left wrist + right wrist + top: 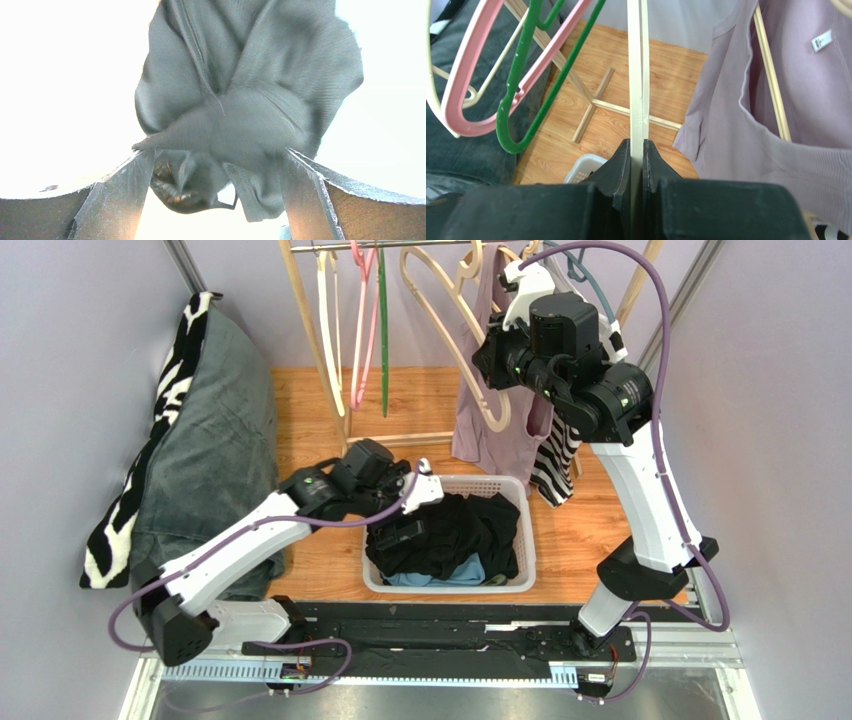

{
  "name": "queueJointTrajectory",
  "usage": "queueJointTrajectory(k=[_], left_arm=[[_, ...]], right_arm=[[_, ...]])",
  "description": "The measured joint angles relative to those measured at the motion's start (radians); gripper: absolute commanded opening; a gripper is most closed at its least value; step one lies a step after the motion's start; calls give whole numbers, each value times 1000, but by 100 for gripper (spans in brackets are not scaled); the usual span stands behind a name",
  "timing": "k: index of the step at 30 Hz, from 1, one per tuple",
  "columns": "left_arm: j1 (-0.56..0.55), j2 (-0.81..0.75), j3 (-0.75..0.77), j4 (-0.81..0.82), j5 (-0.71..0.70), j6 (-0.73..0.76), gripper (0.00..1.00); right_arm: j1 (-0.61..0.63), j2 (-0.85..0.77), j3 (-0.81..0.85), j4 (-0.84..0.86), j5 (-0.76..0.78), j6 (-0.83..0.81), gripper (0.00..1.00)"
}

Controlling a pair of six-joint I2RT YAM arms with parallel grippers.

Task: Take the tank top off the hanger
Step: Place the hanger at the clothesline.

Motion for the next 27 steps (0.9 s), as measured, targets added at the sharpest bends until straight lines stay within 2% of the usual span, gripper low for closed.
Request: queueJointTrajectory(k=[5, 11, 19, 27], left_arm=[[0, -94, 188, -81, 57, -74, 98], [0, -127, 320, -205, 173, -92, 99], [-2, -123, 308, -248, 269, -53, 99], [-1, 21, 293, -175, 188, -52, 99]], right_arm=[[-14, 33, 16, 24, -20, -10, 0], [-47, 71, 28, 43, -58, -10, 0], [-71, 88, 39, 80, -119, 1, 0], [-72, 88, 48, 92, -155, 8, 0]])
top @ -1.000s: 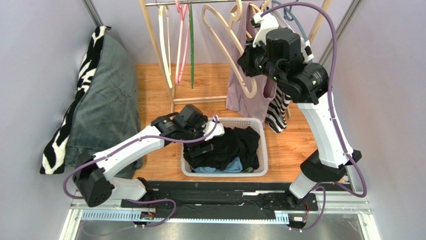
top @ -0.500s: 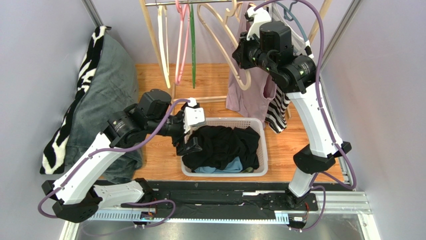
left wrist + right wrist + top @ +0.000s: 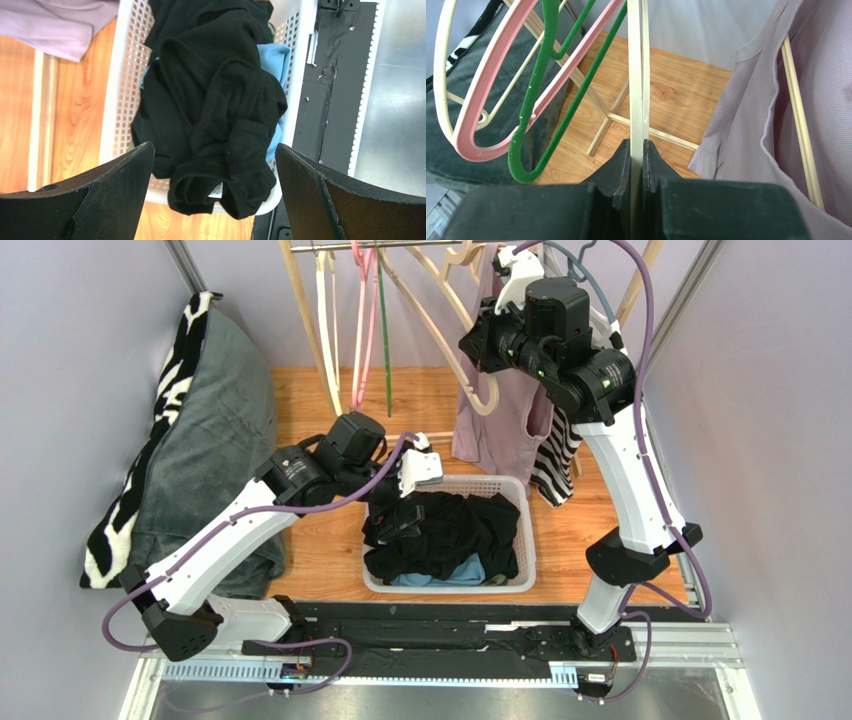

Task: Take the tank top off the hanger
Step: Place the hanger at the clothesline.

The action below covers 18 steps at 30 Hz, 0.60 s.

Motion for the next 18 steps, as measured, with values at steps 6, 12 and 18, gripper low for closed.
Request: queueJointTrajectory(k=[6, 12, 18], left_arm=[[0, -72, 41, -35, -12, 31, 99], [0, -213, 79, -111, -33, 66, 99], [0, -275, 79, -167, -50, 82, 99]], right_arm=[[-2, 4, 17, 1, -8, 0, 0], [-28, 9, 24, 24, -32, 8, 0], [-96, 40, 25, 51, -119, 63, 0]])
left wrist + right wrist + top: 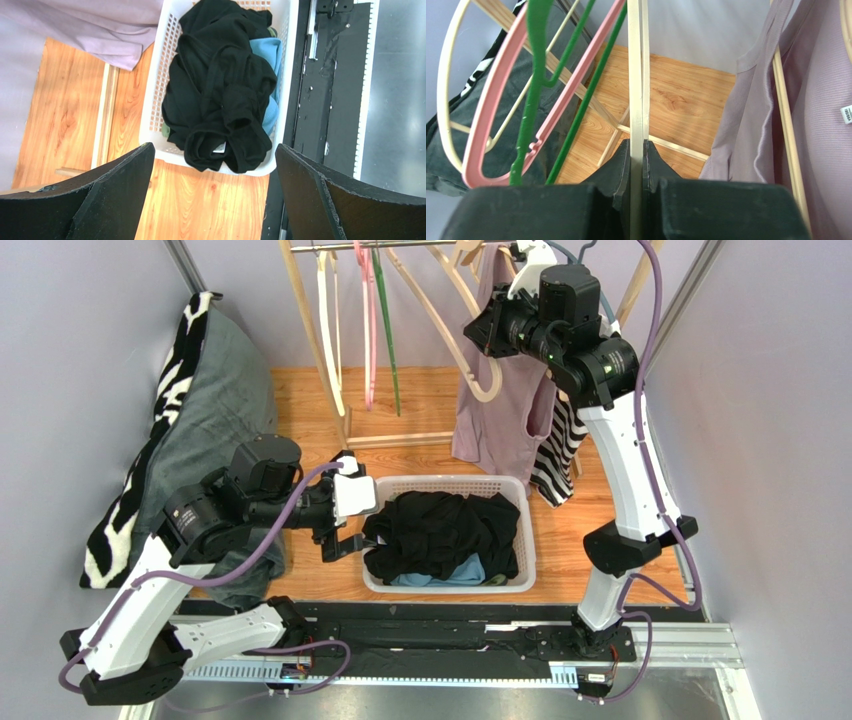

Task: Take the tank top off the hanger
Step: Place the hanger at the clothesline.

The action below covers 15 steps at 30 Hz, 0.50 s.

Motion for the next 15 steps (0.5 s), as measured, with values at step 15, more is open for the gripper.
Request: queueJointTrajectory(k=[15], left_arm=[[0, 18, 0, -18, 2, 7, 99]], right_arm=[[-42, 47, 0, -2, -117, 82, 0]])
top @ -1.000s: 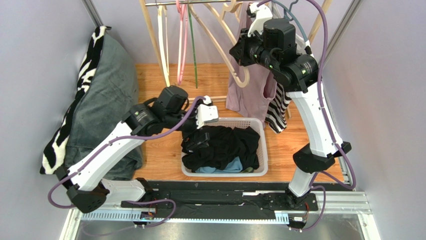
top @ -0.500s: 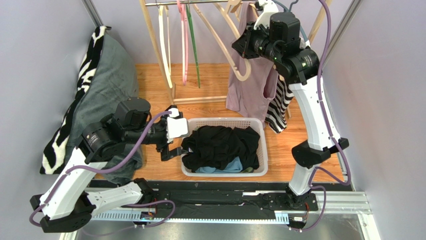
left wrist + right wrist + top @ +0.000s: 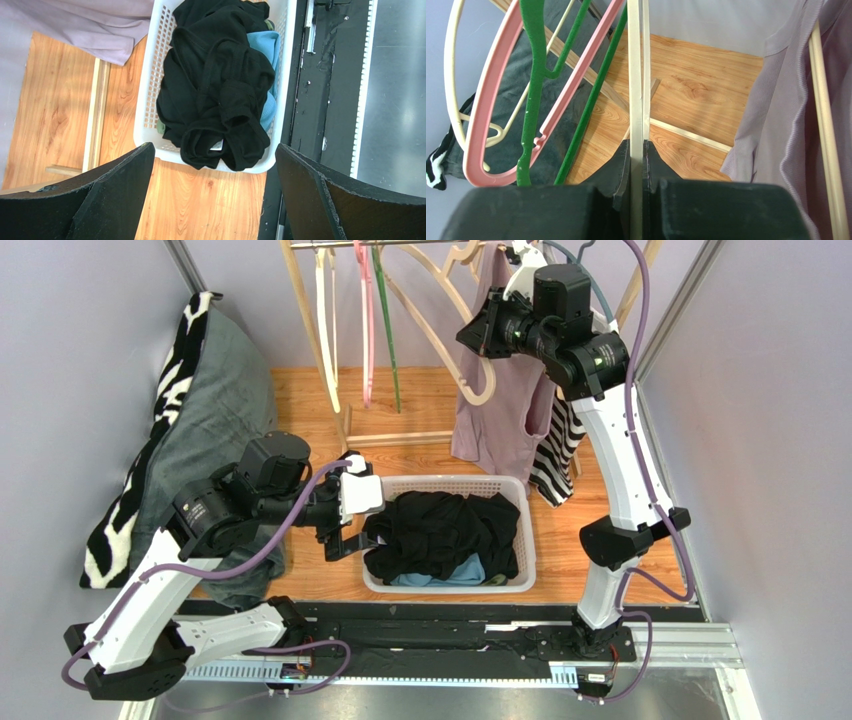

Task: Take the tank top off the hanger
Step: Place the hanger at the clothesline.

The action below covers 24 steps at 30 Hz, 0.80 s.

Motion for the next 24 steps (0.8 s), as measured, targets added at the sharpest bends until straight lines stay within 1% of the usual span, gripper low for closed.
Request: queueJointTrajectory(k=[6, 13, 24], left_arm=[[0, 0, 0, 0, 3, 2, 99], [0, 0, 0, 0, 7, 2, 99], [0, 1, 0, 1, 8, 2, 99]], right_arm=[[21, 35, 21, 6, 24, 4, 0], [104, 64, 57, 14, 96, -17, 0], [205, 107, 87, 45, 278, -76, 0]])
